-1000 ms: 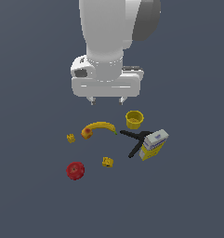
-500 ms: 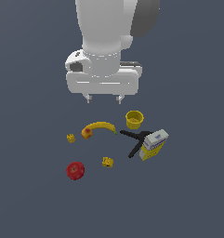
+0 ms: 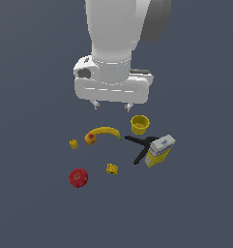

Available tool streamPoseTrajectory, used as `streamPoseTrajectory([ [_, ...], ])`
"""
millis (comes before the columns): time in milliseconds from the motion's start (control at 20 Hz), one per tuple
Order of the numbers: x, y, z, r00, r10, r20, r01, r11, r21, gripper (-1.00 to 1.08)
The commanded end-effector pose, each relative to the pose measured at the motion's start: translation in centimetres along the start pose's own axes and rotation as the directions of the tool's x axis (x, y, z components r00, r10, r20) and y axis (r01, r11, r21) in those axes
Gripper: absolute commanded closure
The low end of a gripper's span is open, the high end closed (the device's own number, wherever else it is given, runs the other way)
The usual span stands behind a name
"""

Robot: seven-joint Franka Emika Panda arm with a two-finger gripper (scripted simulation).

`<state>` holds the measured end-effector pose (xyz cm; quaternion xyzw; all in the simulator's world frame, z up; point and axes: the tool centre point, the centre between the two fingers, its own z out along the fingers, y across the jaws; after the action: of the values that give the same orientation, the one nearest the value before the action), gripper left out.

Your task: Pick up a designated object from a clutter of objects.

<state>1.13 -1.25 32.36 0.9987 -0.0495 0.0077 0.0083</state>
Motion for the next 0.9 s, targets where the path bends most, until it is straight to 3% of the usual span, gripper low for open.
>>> streamPoseTrajectory([
  [0,0.2,-0.6,0.3,1.0,0.03,0.0,-0.03,1.0,-0.001,-0.92],
  [400,1.0,-3.1,1.7,0.986,0.165,0.001,-0.165,0.986,-0.002,-0.92],
  [850,1.8,-6.5,3.6,0.944,0.33,0.002,-0.33,0.944,-0.003,-0.92],
])
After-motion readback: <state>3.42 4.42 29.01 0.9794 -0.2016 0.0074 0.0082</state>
